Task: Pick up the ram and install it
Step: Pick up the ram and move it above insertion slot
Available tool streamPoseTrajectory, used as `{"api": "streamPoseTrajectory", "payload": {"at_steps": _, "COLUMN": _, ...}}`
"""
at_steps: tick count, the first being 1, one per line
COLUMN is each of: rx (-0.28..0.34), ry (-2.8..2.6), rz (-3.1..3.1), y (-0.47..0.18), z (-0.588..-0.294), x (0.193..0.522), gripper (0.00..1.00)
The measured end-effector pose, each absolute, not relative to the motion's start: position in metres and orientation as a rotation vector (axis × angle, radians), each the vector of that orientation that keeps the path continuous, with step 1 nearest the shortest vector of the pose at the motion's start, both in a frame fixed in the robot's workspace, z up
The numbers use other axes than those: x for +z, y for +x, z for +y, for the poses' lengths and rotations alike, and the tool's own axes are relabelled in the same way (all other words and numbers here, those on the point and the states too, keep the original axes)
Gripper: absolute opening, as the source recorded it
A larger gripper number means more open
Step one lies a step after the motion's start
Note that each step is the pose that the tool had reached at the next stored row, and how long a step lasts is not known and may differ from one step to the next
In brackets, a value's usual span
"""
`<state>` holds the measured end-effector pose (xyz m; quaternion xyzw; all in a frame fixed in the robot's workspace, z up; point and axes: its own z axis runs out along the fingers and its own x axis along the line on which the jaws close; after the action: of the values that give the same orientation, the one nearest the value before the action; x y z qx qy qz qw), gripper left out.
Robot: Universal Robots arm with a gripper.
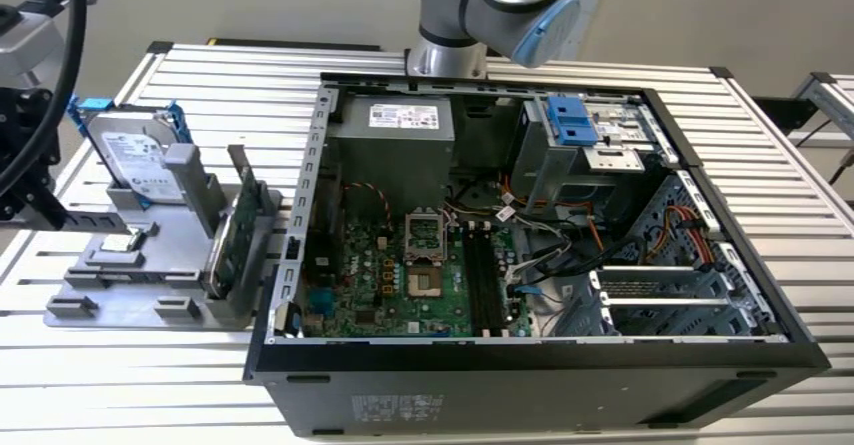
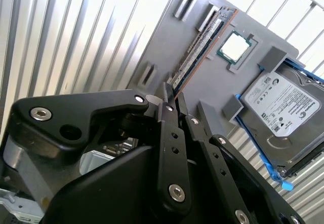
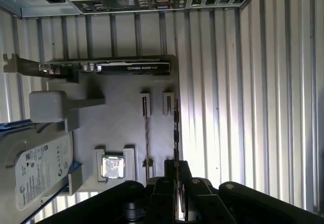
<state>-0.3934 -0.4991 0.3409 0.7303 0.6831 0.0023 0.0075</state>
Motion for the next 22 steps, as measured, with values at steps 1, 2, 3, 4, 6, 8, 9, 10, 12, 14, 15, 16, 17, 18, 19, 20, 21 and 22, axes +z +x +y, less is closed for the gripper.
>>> {"api": "streamPoseTrajectory", "payload": {"at_steps": 1, "rx": 0.007, "ry": 2.283, "rz": 2.136, "y": -0.393, "z": -0.499, "x": 0.342, "gripper": 0.0}}
{"api": "streamPoseTrajectory", "payload": {"at_steps": 2, "rx": 0.007, "ry": 2.283, "rz": 2.136, "y": -0.393, "z": -0.499, "x": 0.342, "gripper": 0.0}}
{"api": "streamPoseTrajectory", "payload": {"at_steps": 3, "rx": 0.007, "ry": 2.283, "rz": 2.136, "y": -0.393, "z": -0.499, "x": 0.343, "gripper": 0.0}}
{"api": "streamPoseTrajectory", "payload": {"at_steps": 4, "rx": 0.007, "ry": 2.283, "rz": 2.136, "y": -0.393, "z": -0.499, "x": 0.344, "gripper": 0.0}}
{"api": "streamPoseTrajectory", "payload": {"at_steps": 6, "rx": 0.007, "ry": 2.283, "rz": 2.136, "y": -0.393, "z": -0.499, "x": 0.345, "gripper": 0.0}}
{"api": "streamPoseTrajectory", "payload": {"at_steps": 8, "rx": 0.007, "ry": 2.283, "rz": 2.136, "y": -0.393, "z": -0.499, "x": 0.347, "gripper": 0.0}}
{"api": "streamPoseTrajectory", "payload": {"at_steps": 9, "rx": 0.007, "ry": 2.283, "rz": 2.136, "y": -0.393, "z": -0.499, "x": 0.347, "gripper": 0.0}}
{"api": "streamPoseTrajectory", "payload": {"at_steps": 10, "rx": 0.007, "ry": 2.283, "rz": 2.136, "y": -0.393, "z": -0.499, "x": 0.348, "gripper": 0.0}}
{"api": "streamPoseTrajectory", "payload": {"at_steps": 12, "rx": 0.007, "ry": 2.283, "rz": 2.136, "y": -0.393, "z": -0.499, "x": 0.349, "gripper": 0.0}}
{"api": "streamPoseTrajectory", "payload": {"at_steps": 14, "rx": 0.007, "ry": 2.283, "rz": 2.136, "y": -0.393, "z": -0.499, "x": 0.351, "gripper": 0.0}}
{"api": "streamPoseTrajectory", "payload": {"at_steps": 15, "rx": 0.007, "ry": 2.283, "rz": 2.136, "y": -0.393, "z": -0.499, "x": 0.352, "gripper": 0.0}}
{"api": "streamPoseTrajectory", "payload": {"at_steps": 16, "rx": 0.007, "ry": 2.283, "rz": 2.136, "y": -0.393, "z": -0.499, "x": 0.352, "gripper": 0.0}}
{"api": "streamPoseTrajectory", "payload": {"at_steps": 17, "rx": 0.007, "ry": 2.283, "rz": 2.136, "y": -0.393, "z": -0.499, "x": 0.353, "gripper": 0.0}}
{"api": "streamPoseTrajectory", "payload": {"at_steps": 18, "rx": 0.007, "ry": 2.283, "rz": 2.136, "y": -0.393, "z": -0.499, "x": 0.354, "gripper": 0.0}}
{"api": "streamPoseTrajectory", "payload": {"at_steps": 19, "rx": 0.007, "ry": 2.283, "rz": 2.136, "y": -0.393, "z": -0.499, "x": 0.354, "gripper": 0.0}}
{"api": "streamPoseTrajectory", "payload": {"at_steps": 20, "rx": 0.007, "ry": 2.283, "rz": 2.136, "y": -0.393, "z": -0.499, "x": 0.355, "gripper": 0.0}}
{"api": "streamPoseTrajectory", "payload": {"at_steps": 21, "rx": 0.007, "ry": 2.283, "rz": 2.136, "y": -0.393, "z": -0.499, "x": 0.355, "gripper": 0.0}}
{"api": "streamPoseTrajectory", "payload": {"at_steps": 22, "rx": 0.007, "ry": 2.283, "rz": 2.136, "y": -0.393, "z": -0.499, "x": 0.356, "gripper": 0.0}}
